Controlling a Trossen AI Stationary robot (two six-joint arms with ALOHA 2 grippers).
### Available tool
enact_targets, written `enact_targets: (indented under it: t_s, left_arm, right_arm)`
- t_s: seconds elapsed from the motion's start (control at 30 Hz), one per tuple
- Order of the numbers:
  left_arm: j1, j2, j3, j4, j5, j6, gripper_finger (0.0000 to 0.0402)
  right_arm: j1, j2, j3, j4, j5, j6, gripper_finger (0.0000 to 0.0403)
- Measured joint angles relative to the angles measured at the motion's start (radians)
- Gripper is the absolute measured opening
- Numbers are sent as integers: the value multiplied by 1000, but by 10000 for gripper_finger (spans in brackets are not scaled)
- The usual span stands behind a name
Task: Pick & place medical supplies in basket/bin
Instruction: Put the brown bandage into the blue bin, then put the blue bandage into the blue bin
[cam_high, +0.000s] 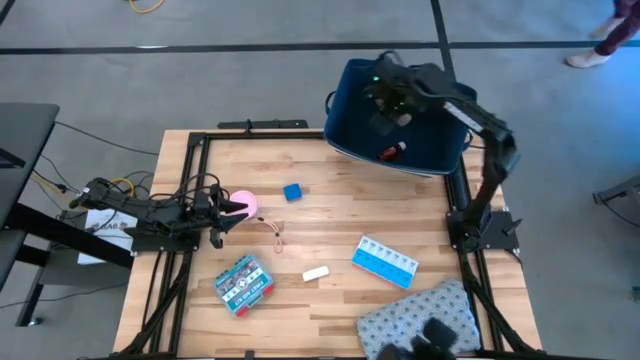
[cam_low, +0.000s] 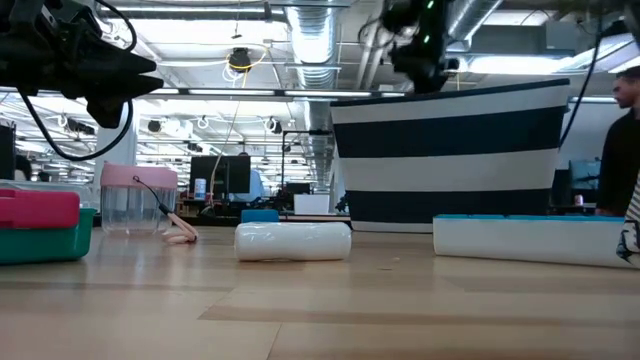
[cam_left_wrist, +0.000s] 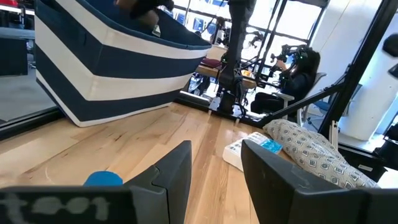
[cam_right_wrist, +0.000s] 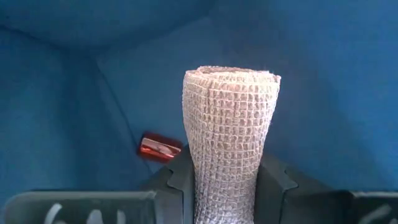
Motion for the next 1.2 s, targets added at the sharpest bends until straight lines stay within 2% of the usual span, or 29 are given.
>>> enact_targets:
  t_s: [0.27,0.5,0.63,0.97,1.1,1.2]
  left_arm:
    - [0,0,0,0,0,0,130]
    - [0,0,0,-3,0,0,130]
    - [0,0,0,-23,1,-18,130]
    - [0,0,1,-52,1,-63,130]
    - [0,0,0,-23,-15,-63,130]
    - [0,0,0,-3,-77,-65,130]
  right_arm:
    - [-3,167,0,-8,0,1,98]
    - [-3,249,0,-58,2,18,101]
    - [-6,250,0,-61,3,-12,122]
    - [0,216,2,-91,4,-26,206]
    - [16,209,52,-187,18,-27,216]
    - [35,176,96,-178,27,-52,213]
